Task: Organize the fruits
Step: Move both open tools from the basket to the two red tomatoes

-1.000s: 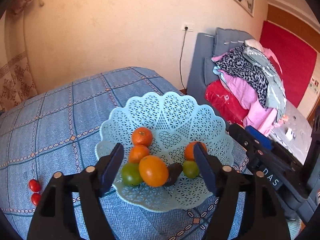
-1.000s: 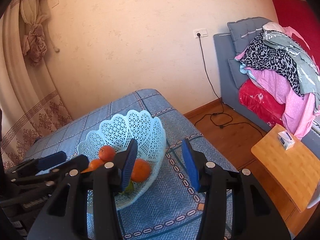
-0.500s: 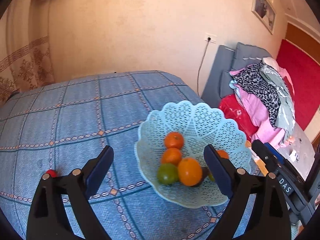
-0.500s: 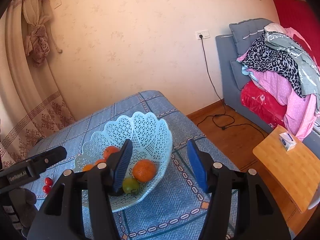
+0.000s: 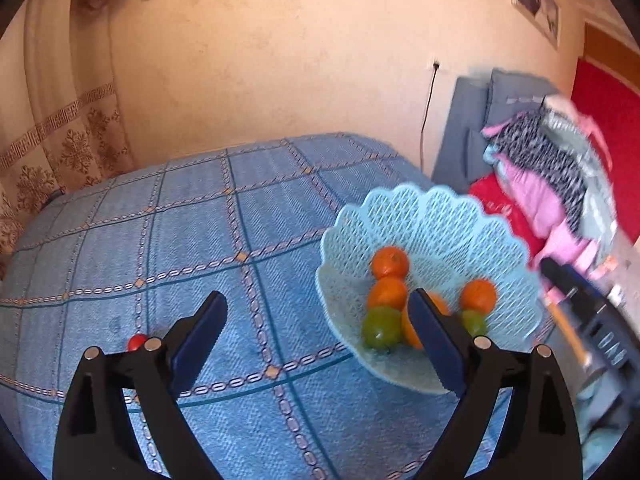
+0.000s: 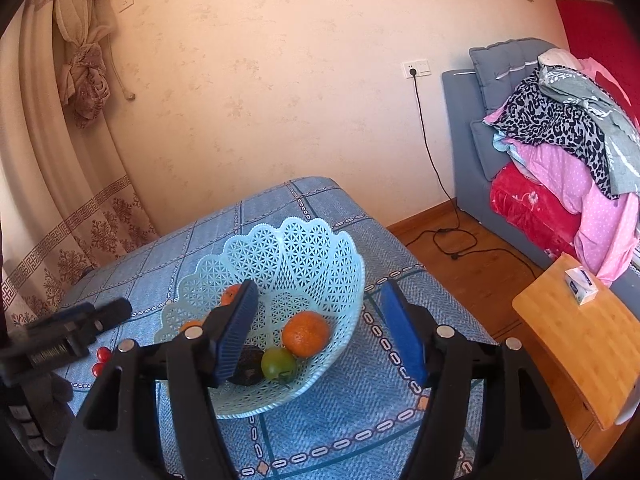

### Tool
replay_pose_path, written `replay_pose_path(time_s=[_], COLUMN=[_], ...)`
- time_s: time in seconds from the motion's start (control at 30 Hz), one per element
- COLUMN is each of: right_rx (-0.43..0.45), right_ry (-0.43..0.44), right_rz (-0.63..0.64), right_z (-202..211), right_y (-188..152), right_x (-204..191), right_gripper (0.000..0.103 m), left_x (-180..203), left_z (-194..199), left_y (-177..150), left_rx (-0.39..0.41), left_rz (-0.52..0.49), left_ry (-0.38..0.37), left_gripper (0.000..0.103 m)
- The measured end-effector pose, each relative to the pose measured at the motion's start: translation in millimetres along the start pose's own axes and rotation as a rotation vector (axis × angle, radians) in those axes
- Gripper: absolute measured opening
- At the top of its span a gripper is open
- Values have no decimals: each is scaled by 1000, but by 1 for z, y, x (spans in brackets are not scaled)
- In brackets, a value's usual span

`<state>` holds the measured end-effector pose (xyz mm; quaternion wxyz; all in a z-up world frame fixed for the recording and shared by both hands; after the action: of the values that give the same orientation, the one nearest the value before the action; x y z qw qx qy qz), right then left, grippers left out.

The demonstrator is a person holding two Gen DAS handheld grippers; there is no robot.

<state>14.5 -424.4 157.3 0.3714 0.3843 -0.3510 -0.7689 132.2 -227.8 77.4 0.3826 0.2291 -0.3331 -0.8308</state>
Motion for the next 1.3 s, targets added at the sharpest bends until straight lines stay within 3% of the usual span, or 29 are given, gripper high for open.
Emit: replay_pose_path(time_s=[0.17, 0.43, 0.5, 0.6, 0.63, 0.87, 1.3], right_rx=[3, 5, 9, 14, 15, 2, -13], right_ry=[0, -4, -6, -8, -9, 0, 19], right_rz=[-6, -12, -18, -23, -23, -11, 13], right_z=[1, 1, 1, 2, 2, 0, 3], right_y=[2, 5, 5, 7, 7, 4, -1], right_x=[2, 4, 5, 6, 7, 2, -7], right_gripper=[66, 66, 66, 66, 66, 66, 66], left_x=[11, 31, 29, 21, 18, 2, -9], left_z=[-18, -31, -32, -29, -26, -24, -6], left_y=[-9, 1, 6, 11, 11, 11, 5], left_rx=[-48, -26, -17, -4, 3, 7, 3], left_rz=[-59, -87, -49, 64, 86, 109, 75], left_ry=[46, 60, 15, -169, -183, -98, -23], left_gripper=[91, 91, 91, 91, 91, 91, 91])
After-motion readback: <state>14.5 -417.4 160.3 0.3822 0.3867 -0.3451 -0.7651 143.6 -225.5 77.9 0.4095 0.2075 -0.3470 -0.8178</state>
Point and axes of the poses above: each gripper's, at about its wrist camera, not at the fingertips, and z roughly against the way its jaws point, x to its right, y to its top, the point moved 2 cm from there along -z, roughly the way its jaws point, and after that the axes turned 10 degrees about -z, right-handed, at the moved point
